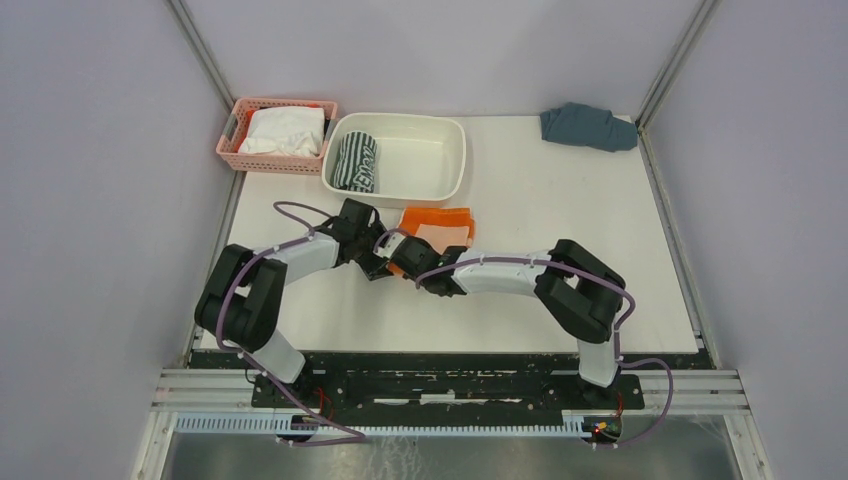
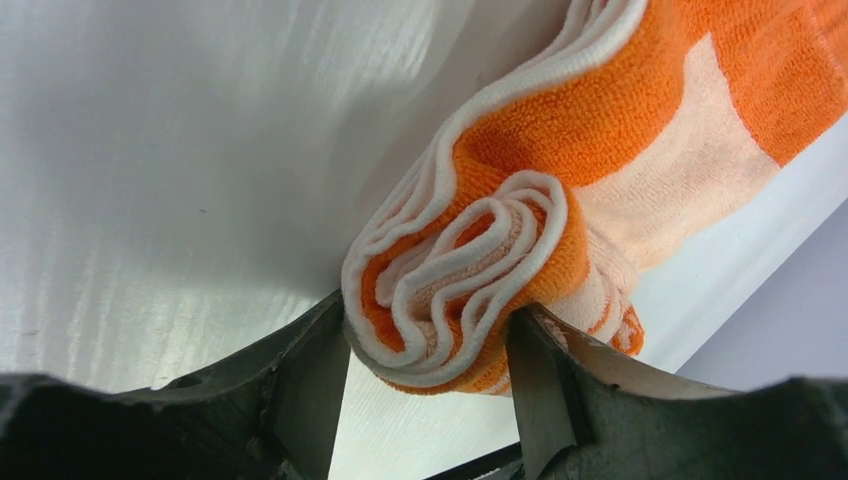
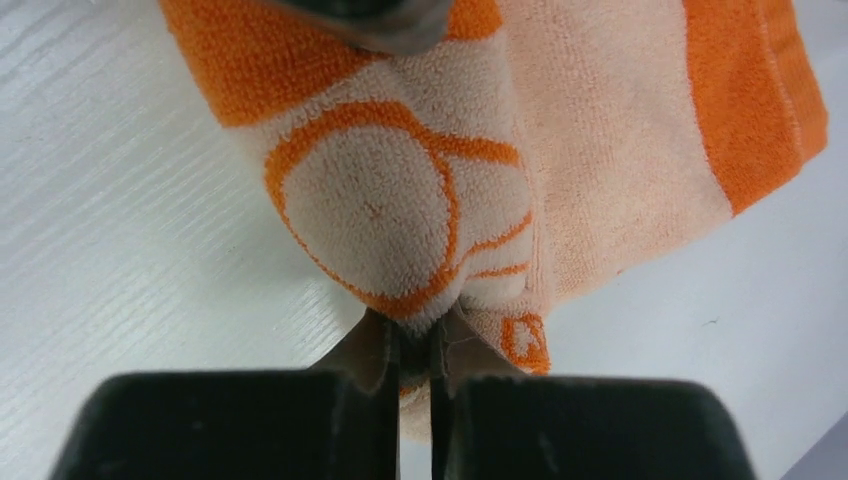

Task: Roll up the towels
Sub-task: Roll the towel at the center of the board.

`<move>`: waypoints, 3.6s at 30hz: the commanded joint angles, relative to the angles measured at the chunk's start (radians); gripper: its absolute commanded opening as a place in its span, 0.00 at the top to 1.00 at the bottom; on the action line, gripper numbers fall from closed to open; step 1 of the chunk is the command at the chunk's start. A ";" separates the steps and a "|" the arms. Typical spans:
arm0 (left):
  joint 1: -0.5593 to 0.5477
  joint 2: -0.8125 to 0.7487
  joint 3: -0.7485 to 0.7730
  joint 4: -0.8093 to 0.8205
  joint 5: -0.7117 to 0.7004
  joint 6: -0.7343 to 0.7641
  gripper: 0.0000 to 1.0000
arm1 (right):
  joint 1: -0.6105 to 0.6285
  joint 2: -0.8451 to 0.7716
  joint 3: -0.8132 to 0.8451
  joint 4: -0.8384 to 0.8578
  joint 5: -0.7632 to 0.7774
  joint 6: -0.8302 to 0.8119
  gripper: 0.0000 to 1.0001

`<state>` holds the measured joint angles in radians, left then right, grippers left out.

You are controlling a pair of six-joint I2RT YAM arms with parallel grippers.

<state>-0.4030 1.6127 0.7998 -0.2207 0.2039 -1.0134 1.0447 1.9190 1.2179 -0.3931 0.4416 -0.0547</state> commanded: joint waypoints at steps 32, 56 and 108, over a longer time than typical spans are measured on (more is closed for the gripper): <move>0.041 -0.562 -0.260 -0.084 -0.078 -0.046 0.16 | -0.327 0.433 0.348 -0.328 -1.463 0.333 1.00; 0.048 -0.349 -0.325 -0.151 -0.242 -0.078 0.30 | -0.146 -0.177 0.062 -0.156 -0.601 0.223 0.45; 0.148 -0.525 -0.356 0.147 0.087 -0.027 0.15 | -0.281 0.154 -0.105 0.089 -1.399 0.365 0.78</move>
<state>-0.2554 1.1519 0.5171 -0.1604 0.2203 -0.9806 0.7689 1.9633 1.1419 -0.2401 -0.7811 0.2611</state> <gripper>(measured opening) 0.844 0.385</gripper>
